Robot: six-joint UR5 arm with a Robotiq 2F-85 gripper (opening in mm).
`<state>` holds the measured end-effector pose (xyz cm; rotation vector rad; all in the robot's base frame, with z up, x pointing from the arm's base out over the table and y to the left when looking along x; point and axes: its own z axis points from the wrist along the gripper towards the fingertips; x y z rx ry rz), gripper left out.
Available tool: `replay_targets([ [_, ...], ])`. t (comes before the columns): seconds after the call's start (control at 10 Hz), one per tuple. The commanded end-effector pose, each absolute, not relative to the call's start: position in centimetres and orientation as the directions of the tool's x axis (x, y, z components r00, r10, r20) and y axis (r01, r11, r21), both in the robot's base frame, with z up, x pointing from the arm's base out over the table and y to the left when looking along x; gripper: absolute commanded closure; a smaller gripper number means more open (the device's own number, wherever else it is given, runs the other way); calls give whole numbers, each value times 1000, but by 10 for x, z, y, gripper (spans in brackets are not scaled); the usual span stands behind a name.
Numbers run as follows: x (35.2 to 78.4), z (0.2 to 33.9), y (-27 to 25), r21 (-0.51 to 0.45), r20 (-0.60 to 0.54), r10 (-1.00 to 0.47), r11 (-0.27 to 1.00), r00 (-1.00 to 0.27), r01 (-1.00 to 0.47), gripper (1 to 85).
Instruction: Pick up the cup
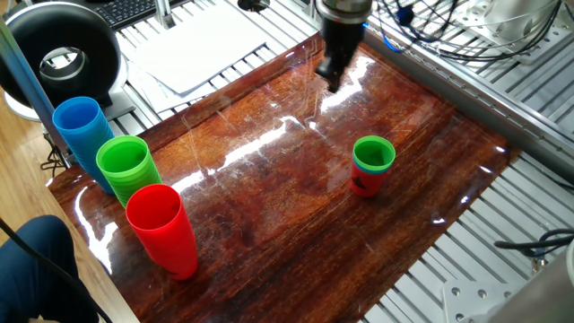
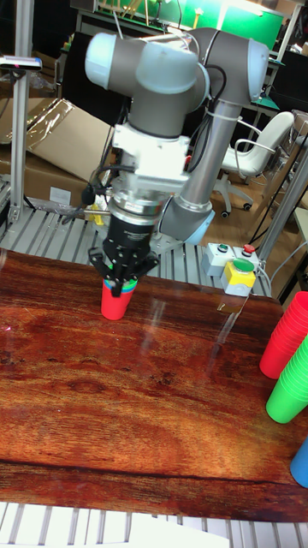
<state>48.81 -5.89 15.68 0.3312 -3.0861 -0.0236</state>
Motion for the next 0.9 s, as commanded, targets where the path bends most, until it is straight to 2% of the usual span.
replay_targets([
  [0.0,450,144,-70,39,130,-192,981,-973,-188,823],
  [0.2,440,133,-90,-16,159,-236,970,-959,-241,677],
  [0.3,433,133,-93,-22,188,-240,968,-952,-249,633],
  [0.4,425,136,-100,-35,226,-270,958,-936,-285,520],
  [0.5,420,137,-100,-29,243,-271,958,-931,-286,500],
  [0.7,409,138,-92,0,271,-245,967,-931,-255,593],
  [0.8,404,137,-80,30,279,-230,973,-933,-230,593],
])
